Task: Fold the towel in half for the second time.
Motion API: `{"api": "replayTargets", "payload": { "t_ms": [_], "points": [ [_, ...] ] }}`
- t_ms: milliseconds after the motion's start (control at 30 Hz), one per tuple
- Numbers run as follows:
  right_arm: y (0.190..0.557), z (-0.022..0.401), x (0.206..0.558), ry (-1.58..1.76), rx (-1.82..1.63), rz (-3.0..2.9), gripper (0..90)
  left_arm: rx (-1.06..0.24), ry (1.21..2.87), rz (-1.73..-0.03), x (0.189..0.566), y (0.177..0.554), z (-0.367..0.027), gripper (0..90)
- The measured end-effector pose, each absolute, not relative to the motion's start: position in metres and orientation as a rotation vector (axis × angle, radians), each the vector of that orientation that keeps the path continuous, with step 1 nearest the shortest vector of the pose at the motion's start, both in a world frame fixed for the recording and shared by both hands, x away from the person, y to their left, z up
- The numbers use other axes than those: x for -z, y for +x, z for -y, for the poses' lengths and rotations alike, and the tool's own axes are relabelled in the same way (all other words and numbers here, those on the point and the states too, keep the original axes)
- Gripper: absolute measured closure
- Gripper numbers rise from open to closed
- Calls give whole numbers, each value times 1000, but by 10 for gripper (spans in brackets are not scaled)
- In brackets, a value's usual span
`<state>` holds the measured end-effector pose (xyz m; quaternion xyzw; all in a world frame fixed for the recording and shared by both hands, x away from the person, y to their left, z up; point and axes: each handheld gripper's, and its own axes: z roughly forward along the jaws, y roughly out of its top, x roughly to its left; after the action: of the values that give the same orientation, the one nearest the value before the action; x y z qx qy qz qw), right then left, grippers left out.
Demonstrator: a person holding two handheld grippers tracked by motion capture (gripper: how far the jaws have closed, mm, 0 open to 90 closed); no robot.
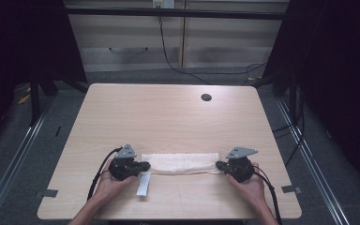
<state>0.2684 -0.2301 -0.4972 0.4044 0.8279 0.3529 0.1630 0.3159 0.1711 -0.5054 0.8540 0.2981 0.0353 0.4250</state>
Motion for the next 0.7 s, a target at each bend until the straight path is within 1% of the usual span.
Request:
{"api": "replayTargets", "payload": {
  "t_ms": [133,233,300,367,433,500,567,700],
  "points": [
    [265,230,496,1151,-1050,-2365,796,-113,2128,-741,503,312,-176,783],
    [256,232,493,1135,-1057,-2359,743,-104,2113,-738,499,307,-179,684],
    [253,234,493,1154,-1076,-2364,734,-111,2109,-725,496,303,-181,647],
    [249,236,492,1157,-1102,-2367,716,-100,2093,-730,492,300,-184,578],
    [245,239,489,1168,-1148,-2363,669,-79,2068,-734,488,298,-189,529],
    [240,241,485,1171,-1164,-2348,648,-80,2047,-748,484,296,-194,471],
    [236,244,480,1176,-1193,-2332,619,-97,2042,-759,481,295,-199,432],
    [231,253,468,1212,-1246,-2269,514,-108,2029,-783,476,290,-212,370]
  ]
}}
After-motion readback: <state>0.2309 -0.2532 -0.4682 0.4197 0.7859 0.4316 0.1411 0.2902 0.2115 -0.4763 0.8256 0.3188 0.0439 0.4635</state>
